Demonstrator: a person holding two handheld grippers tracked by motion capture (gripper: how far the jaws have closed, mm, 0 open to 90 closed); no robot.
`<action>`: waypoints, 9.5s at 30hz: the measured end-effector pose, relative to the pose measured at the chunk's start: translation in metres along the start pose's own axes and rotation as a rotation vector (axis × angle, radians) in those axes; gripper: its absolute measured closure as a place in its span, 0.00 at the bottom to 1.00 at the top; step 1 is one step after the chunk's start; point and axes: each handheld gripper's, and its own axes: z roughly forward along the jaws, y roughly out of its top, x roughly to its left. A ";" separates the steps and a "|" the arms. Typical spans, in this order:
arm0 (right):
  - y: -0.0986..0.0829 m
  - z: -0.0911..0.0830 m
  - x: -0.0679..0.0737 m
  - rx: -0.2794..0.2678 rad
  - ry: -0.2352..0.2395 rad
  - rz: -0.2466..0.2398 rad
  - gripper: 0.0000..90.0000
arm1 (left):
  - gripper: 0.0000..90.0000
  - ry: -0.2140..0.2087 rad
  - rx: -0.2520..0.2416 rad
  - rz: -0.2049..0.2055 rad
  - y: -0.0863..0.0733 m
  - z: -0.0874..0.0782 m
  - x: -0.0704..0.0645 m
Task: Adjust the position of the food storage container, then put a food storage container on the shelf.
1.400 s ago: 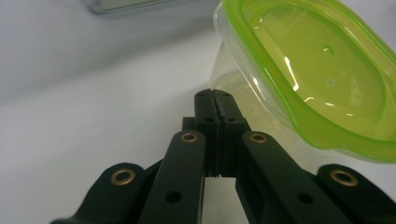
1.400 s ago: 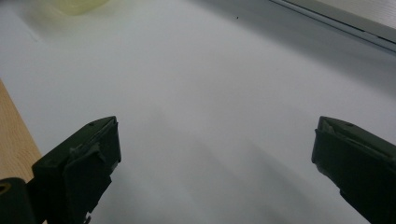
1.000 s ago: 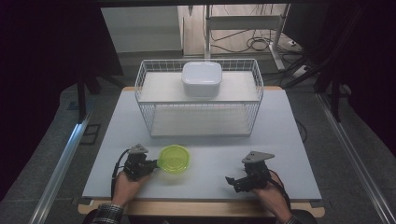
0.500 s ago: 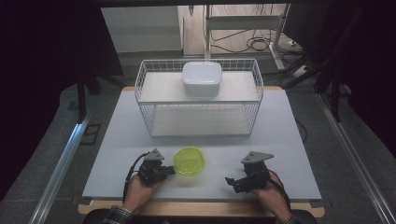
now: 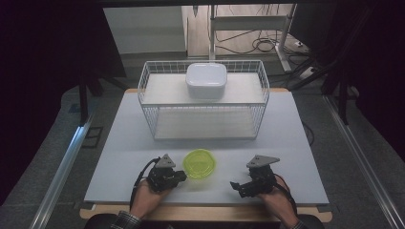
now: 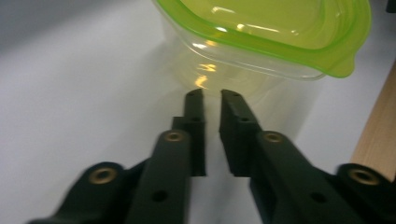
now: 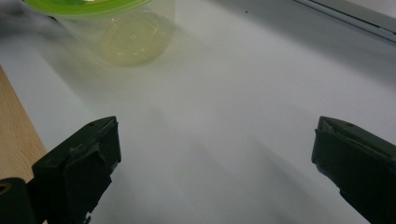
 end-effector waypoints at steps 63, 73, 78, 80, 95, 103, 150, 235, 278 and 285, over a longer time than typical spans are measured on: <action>0.047 0.018 -0.013 -0.009 0.155 0.180 0.12 | 0.03 0.181 -0.067 0.040 -0.040 -0.043 -0.004; 0.077 0.038 -0.017 0.016 0.242 0.221 0.43 | 0.04 0.184 -0.073 0.040 -0.040 -0.045 -0.005; 0.083 0.051 -0.019 0.044 0.290 0.276 0.52 | 0.04 0.183 -0.073 0.041 -0.040 -0.045 -0.005; 0.085 0.055 -0.021 0.053 0.315 0.302 0.55 | 0.04 0.183 -0.073 0.042 -0.040 -0.046 -0.005; 0.086 0.070 -0.030 0.103 0.449 0.453 0.88 | 0.05 0.189 -0.067 0.046 -0.040 -0.046 -0.005; 0.088 0.063 -0.028 0.102 0.467 0.450 0.90 | 0.05 0.195 -0.067 0.048 -0.040 -0.046 -0.005; 0.153 -0.031 -0.045 -0.108 0.458 0.442 0.91 | 0.04 0.187 -0.103 0.032 -0.039 -0.049 -0.003; 0.312 -0.049 -0.099 -0.354 0.133 0.616 0.80 | 0.03 0.160 -0.085 0.065 -0.038 -0.044 -0.008; 0.281 -0.067 -0.078 -0.359 0.108 0.323 0.15 | 0.03 0.158 -0.067 0.076 -0.038 -0.042 -0.009; 0.269 -0.070 -0.072 -0.347 0.094 0.273 0.11 | 0.03 0.156 -0.075 0.072 -0.038 -0.043 -0.008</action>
